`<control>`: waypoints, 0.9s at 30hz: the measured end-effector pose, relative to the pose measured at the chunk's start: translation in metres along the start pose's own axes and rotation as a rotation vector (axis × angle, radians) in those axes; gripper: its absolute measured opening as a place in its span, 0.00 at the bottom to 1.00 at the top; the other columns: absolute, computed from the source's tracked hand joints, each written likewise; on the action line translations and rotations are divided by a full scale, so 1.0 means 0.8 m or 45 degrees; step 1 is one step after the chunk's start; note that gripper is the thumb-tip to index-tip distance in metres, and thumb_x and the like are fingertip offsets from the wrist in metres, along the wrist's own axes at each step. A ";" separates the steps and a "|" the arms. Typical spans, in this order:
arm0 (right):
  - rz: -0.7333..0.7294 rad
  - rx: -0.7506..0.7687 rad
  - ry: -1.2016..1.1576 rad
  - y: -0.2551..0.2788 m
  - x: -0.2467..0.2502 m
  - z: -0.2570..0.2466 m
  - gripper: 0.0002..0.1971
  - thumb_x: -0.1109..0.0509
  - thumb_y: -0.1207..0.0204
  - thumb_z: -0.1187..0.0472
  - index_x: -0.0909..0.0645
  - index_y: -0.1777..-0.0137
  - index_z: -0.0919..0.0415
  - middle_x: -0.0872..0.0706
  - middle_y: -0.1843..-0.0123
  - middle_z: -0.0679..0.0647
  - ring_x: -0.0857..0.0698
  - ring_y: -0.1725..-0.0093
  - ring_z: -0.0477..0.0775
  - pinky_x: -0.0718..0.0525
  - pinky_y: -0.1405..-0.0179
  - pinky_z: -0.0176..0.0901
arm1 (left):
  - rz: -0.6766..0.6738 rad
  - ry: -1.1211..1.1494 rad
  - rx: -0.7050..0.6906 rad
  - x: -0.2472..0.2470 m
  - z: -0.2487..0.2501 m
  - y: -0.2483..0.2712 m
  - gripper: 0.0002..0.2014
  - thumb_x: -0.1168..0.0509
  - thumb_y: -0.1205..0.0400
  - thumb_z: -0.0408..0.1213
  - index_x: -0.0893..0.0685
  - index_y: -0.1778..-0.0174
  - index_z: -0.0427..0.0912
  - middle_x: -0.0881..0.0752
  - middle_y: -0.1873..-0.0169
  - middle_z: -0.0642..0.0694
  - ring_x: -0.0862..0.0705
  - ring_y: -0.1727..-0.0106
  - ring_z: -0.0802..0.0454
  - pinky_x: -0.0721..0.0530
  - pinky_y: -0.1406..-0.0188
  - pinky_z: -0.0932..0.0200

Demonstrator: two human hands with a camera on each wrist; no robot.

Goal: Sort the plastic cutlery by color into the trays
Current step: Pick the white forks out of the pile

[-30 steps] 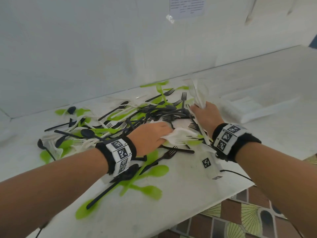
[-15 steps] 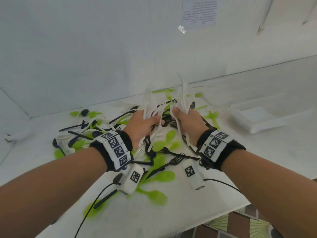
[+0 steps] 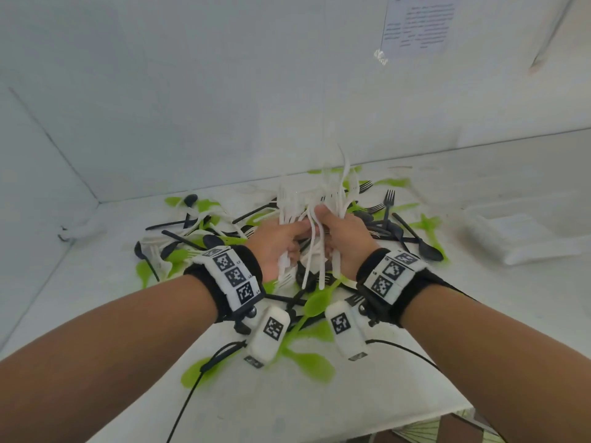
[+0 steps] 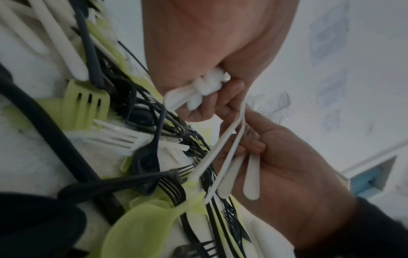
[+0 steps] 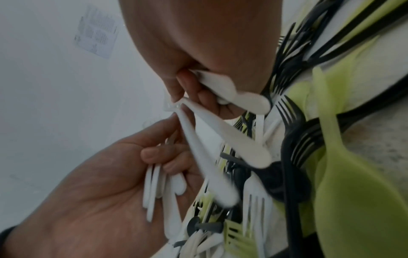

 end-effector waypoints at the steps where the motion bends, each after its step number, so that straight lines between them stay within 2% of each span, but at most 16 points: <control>1: 0.008 -0.001 -0.024 -0.001 -0.001 0.002 0.13 0.30 0.14 0.54 0.16 0.46 0.66 0.20 0.64 0.61 0.26 0.73 0.55 0.30 0.75 0.43 | 0.012 -0.022 -0.019 0.000 0.003 0.002 0.02 0.32 0.13 0.33 0.15 0.48 0.39 0.14 0.70 0.46 0.35 0.80 0.58 0.35 0.84 0.66; 4: 0.050 -0.021 -0.023 -0.001 -0.003 0.011 0.14 0.26 0.18 0.52 0.14 0.47 0.65 0.20 0.65 0.60 0.26 0.73 0.55 0.29 0.75 0.44 | 0.088 -0.214 -0.120 0.004 0.014 0.011 0.03 0.30 0.14 0.35 0.12 0.51 0.40 0.11 0.66 0.43 0.31 0.80 0.58 0.35 0.81 0.64; 6: 0.038 -0.028 -0.057 0.003 -0.011 0.016 0.15 0.25 0.19 0.53 0.13 0.46 0.67 0.17 0.63 0.63 0.21 0.70 0.60 0.24 0.70 0.48 | 0.099 -0.283 -0.180 0.001 0.017 0.017 0.05 0.31 0.14 0.36 0.11 0.52 0.41 0.11 0.66 0.44 0.24 0.81 0.60 0.31 0.82 0.65; 8: -0.013 -0.055 -0.099 0.008 -0.022 0.019 0.13 0.27 0.16 0.57 0.13 0.45 0.69 0.14 0.64 0.63 0.16 0.71 0.60 0.19 0.70 0.45 | 0.101 -0.322 -0.194 0.000 0.015 0.021 0.07 0.33 0.12 0.37 0.11 0.52 0.42 0.12 0.66 0.46 0.20 0.79 0.61 0.29 0.82 0.67; 10: -0.053 -0.085 -0.095 0.011 -0.029 0.024 0.12 0.28 0.15 0.58 0.14 0.45 0.69 0.13 0.66 0.61 0.14 0.73 0.56 0.17 0.73 0.43 | 0.141 -0.404 -0.176 0.004 0.011 0.021 0.10 0.36 0.12 0.35 0.13 0.57 0.43 0.16 0.72 0.48 0.24 0.81 0.60 0.32 0.83 0.67; 11: -0.064 -0.086 -0.072 0.012 -0.031 0.027 0.13 0.28 0.15 0.57 0.13 0.44 0.70 0.12 0.65 0.61 0.13 0.72 0.56 0.15 0.71 0.45 | 0.168 -0.431 -0.159 0.007 0.008 0.022 0.10 0.37 0.12 0.33 0.15 0.58 0.43 0.19 0.74 0.48 0.27 0.81 0.58 0.34 0.83 0.66; 13: -0.056 -0.059 0.029 0.013 -0.030 0.030 0.13 0.28 0.15 0.57 0.12 0.45 0.69 0.11 0.64 0.60 0.12 0.70 0.55 0.15 0.69 0.45 | 0.205 -0.400 -0.104 0.015 0.002 0.022 0.04 0.39 0.14 0.32 0.19 0.53 0.41 0.25 0.72 0.46 0.33 0.79 0.55 0.39 0.81 0.62; 15: -0.018 0.029 0.148 0.014 -0.024 0.020 0.11 0.29 0.15 0.57 0.14 0.53 0.65 0.14 0.71 0.53 0.17 0.76 0.48 0.21 0.76 0.41 | 0.206 -0.307 -0.063 0.020 0.000 0.023 0.03 0.43 0.17 0.34 0.25 0.51 0.41 0.30 0.69 0.46 0.37 0.78 0.54 0.42 0.77 0.59; 17: 0.037 0.125 0.286 0.010 -0.015 0.003 0.10 0.29 0.15 0.53 0.16 0.57 0.55 0.21 0.76 0.44 0.25 0.79 0.45 0.28 0.77 0.40 | 0.196 -0.316 -0.091 0.024 0.007 0.025 0.02 0.46 0.18 0.33 0.29 0.55 0.43 0.31 0.67 0.45 0.38 0.77 0.54 0.42 0.75 0.58; 18: 0.044 0.138 0.313 0.007 -0.011 -0.003 0.10 0.29 0.15 0.52 0.17 0.59 0.53 0.24 0.77 0.44 0.30 0.78 0.46 0.30 0.76 0.41 | 0.206 -0.362 -0.121 0.027 0.011 0.025 0.04 0.46 0.17 0.33 0.30 0.56 0.44 0.31 0.66 0.45 0.37 0.77 0.54 0.41 0.76 0.59; 20: 0.045 0.114 0.251 0.001 -0.006 -0.003 0.13 0.29 0.15 0.53 0.20 0.60 0.55 0.31 0.74 0.48 0.36 0.77 0.48 0.36 0.77 0.42 | 0.227 -0.441 -0.168 0.032 0.016 0.027 0.05 0.45 0.15 0.33 0.30 0.56 0.44 0.29 0.64 0.44 0.36 0.75 0.54 0.38 0.78 0.60; 23: 0.121 0.062 0.145 0.000 0.000 0.007 0.11 0.30 0.14 0.53 0.22 0.56 0.58 0.32 0.70 0.51 0.37 0.78 0.47 0.36 0.77 0.43 | 0.252 -0.476 -0.238 0.042 0.020 0.030 0.04 0.43 0.11 0.34 0.26 0.52 0.43 0.29 0.64 0.46 0.33 0.74 0.55 0.33 0.75 0.60; 25: 0.174 0.025 0.086 0.000 0.004 0.018 0.13 0.28 0.15 0.52 0.21 0.58 0.58 0.30 0.72 0.52 0.34 0.79 0.48 0.33 0.77 0.44 | 0.256 -0.574 -0.296 0.048 0.023 0.033 0.02 0.41 0.12 0.34 0.23 0.46 0.41 0.25 0.63 0.45 0.28 0.69 0.53 0.25 0.65 0.55; 27: 0.155 -0.011 0.019 0.000 -0.002 0.027 0.14 0.28 0.16 0.52 0.20 0.60 0.59 0.28 0.73 0.53 0.32 0.79 0.50 0.31 0.77 0.44 | 0.207 -0.653 -0.322 0.047 0.019 0.034 0.06 0.38 0.13 0.35 0.20 0.41 0.41 0.18 0.60 0.43 0.20 0.63 0.50 0.18 0.55 0.48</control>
Point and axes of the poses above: each hand's wrist, its own y-axis away from the middle knuckle, its own x-axis out of the back of the hand, z = x × y, the point moved 9 cm from there along -y, towards the middle knuckle
